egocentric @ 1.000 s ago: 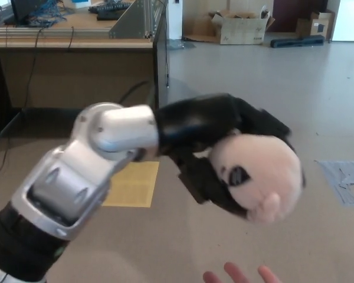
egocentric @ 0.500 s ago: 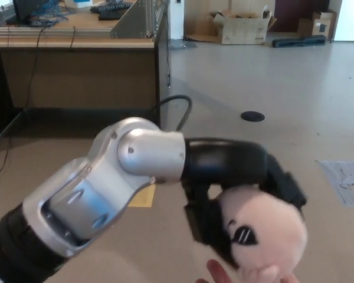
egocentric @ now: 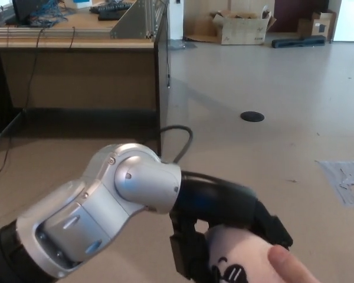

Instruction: The robot extends its left hand to pick up an emotional support dumpling from the palm of a person and brings its hand down by its side. Then it extends its arm again to hand the dumpling back to the person.

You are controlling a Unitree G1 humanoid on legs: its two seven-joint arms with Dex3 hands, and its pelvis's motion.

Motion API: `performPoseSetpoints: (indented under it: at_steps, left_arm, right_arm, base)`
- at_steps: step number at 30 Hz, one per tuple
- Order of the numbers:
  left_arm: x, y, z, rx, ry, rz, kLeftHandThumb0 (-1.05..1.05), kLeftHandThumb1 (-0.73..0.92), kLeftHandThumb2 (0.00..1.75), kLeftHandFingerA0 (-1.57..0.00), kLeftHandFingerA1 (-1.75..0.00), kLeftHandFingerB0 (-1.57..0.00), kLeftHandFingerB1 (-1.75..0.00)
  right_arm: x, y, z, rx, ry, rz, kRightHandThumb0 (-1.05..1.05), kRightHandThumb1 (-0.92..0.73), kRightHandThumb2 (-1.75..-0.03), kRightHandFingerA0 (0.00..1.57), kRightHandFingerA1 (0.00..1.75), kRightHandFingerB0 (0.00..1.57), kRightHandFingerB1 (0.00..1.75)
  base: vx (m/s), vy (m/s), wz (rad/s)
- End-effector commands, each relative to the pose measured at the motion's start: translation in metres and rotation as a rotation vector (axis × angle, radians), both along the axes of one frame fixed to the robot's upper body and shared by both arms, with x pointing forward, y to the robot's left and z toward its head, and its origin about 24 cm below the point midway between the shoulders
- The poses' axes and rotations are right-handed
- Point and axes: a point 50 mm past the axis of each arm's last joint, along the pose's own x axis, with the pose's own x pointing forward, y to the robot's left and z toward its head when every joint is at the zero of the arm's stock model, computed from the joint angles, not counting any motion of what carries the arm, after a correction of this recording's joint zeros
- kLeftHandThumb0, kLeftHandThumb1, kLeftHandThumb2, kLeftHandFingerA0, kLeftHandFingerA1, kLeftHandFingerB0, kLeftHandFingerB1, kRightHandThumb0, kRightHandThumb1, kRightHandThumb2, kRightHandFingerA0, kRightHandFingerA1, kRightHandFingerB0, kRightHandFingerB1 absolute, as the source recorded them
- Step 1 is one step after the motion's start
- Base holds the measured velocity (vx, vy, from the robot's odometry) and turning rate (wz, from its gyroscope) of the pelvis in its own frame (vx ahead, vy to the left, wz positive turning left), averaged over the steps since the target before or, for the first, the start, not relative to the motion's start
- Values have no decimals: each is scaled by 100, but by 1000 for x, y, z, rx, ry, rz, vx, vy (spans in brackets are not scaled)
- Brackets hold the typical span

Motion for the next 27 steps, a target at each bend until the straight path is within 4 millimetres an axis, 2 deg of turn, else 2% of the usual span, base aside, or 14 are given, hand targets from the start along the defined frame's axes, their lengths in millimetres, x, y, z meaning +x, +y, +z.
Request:
performPoseSetpoints:
  at_steps: [1, 10, 16, 17, 19, 20, 21, 25, 26, 27]
  left_arm:
    - [-1, 0, 4, 79, -4, 4, -27, 76, 62, -70, -62, -43, -35]
    - [2, 0, 10, 76, 42, 29, -24, 74, 62, -70, -59, -43, -35]
    - [3, -1, 20, 71, 83, 32, -15, 74, 62, -68, -56, -43, -37]
    - [7, 1, 32, 15, 207, 43, 10, 56, 87, -56, -69, -28, -50]
    - [8, 1, 37, -9, 265, 43, 10, 56, 87, -56, -69, -28, -50]
    - [10, 3, 43, -39, 315, 60, 18, 56, 86, -54, -67, -28, -50]
    - [13, 4, 51, -65, 366, 94, 26, 74, 64, -57, -62, -40, -45]
    - [15, 4, 60, -93, 349, 96, 26, 69, 63, -63, -61, -46, -46]
    - [18, 5, 72, -105, 303, 99, -70, 44, 79, 0, 0, 0, 0]
    - [20, 6, 76, -106, 291, 96, -72, 45, 80, 0, 0, 0, 0]
  right_arm:
    - [4, -7, 6, -52, -28, -22, -42, -65, -60, 88, 55, 72, 48]
    - [6, -6, 8, -56, -34, -21, -42, -65, -60, 88, 55, 72, 48]
    - [8, -7, 9, -56, -38, -24, -42, -65, -60, 88, 55, 72, 48]
    - [9, -6, 11, -56, -41, -23, -42, -65, -60, 88, 55, 72, 48]
    - [10, -6, 11, -57, -42, -22, -42, -65, -60, 88, 55, 72, 48]
    - [10, -6, 12, -57, -43, -22, -42, -65, -60, 88, 55, 72, 48]
    - [10, -5, 12, -57, -43, -21, -42, -65, -60, 88, 55, 72, 48]
    - [11, -5, 12, -58, -44, -21, -42, -65, -60, 88, 55, 72, 48]
    - [13, -6, 7, -123, -1, -101, -53, -62, -60, 97, 48, 79, 44]
    - [14, -3, 11, 32, -7, -56, -37, -62, -58, 95, 54, 76, 51]
  base:
    - [0, 0, 0]
    - [0, 0, 0]
    - [0, 0, 0]
    - [0, 0, 0]
    - [0, 0, 0]
    - [0, 0, 0]
    - [0, 0, 0]
    - [0, 0, 0]
    - [0, 0, 0]
    - [0, 0, 0]
